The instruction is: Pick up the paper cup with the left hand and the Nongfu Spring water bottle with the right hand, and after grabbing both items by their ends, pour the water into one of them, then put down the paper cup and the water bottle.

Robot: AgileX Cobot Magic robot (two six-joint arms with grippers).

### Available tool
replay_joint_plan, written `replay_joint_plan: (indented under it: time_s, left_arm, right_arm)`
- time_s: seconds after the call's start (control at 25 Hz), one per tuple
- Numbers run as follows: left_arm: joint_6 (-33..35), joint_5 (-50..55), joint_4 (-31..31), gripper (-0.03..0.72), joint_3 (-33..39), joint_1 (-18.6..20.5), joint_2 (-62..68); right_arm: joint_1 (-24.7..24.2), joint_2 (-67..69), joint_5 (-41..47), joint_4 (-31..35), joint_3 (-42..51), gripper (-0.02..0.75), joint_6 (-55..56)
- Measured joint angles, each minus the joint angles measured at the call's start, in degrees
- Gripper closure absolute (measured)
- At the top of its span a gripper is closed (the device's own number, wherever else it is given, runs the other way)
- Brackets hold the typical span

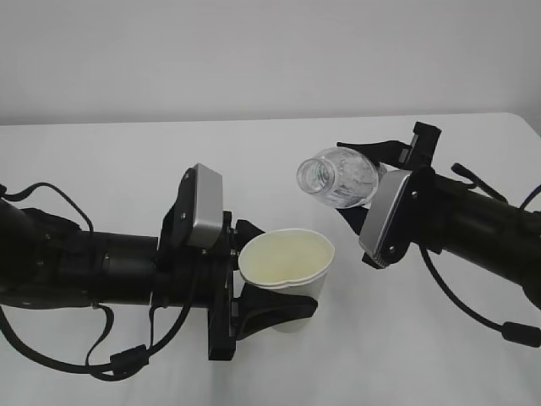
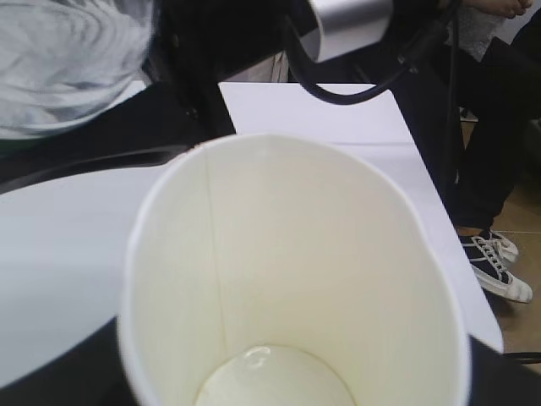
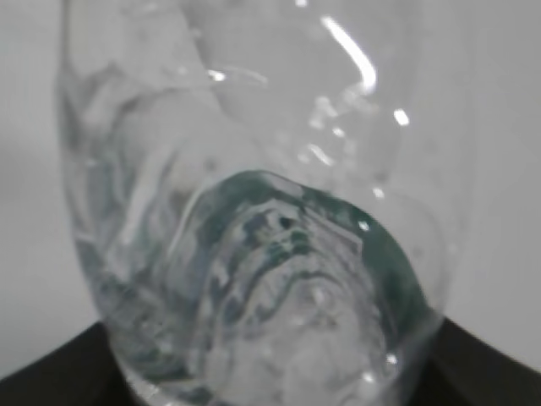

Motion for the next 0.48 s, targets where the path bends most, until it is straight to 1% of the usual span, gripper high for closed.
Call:
replay_joint_plan:
  time_s: [0.48]
  left_arm:
    - [0.34,0.43,-0.86,0.238,0.00,0.00,0.00]
  right_arm:
    - [0.00,0.00,-0.35,1.15,0.00,0.269,-4.61]
